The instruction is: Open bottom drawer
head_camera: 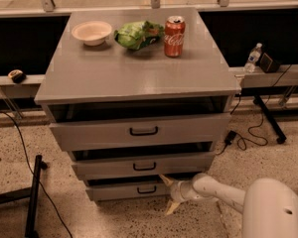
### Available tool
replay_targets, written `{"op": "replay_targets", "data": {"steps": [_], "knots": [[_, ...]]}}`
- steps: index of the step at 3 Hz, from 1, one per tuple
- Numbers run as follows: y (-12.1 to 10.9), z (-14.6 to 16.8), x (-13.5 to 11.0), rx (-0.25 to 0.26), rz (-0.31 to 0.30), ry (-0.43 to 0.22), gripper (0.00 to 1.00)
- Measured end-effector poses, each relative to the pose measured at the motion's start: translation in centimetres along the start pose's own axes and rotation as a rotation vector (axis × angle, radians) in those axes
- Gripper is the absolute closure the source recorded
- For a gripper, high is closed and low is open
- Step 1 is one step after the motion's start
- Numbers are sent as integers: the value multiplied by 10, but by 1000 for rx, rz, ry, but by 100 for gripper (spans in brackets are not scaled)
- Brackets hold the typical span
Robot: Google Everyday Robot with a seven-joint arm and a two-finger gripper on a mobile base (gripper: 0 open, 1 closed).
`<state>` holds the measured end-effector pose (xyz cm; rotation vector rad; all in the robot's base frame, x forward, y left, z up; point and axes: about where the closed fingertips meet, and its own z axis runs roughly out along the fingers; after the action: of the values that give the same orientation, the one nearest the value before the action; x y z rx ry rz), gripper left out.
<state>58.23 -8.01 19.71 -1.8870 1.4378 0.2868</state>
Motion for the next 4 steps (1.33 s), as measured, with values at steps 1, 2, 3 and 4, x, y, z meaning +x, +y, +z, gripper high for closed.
{"op": "replay_targets", "data": {"steps": [1, 2, 3, 4], "knots": [[-10, 9, 8, -5, 12, 47, 0], [-14, 17, 21, -22, 39, 88, 23], [-6, 17, 22, -46, 36, 111, 23], [8, 3, 15, -65, 13, 128, 24]]}}
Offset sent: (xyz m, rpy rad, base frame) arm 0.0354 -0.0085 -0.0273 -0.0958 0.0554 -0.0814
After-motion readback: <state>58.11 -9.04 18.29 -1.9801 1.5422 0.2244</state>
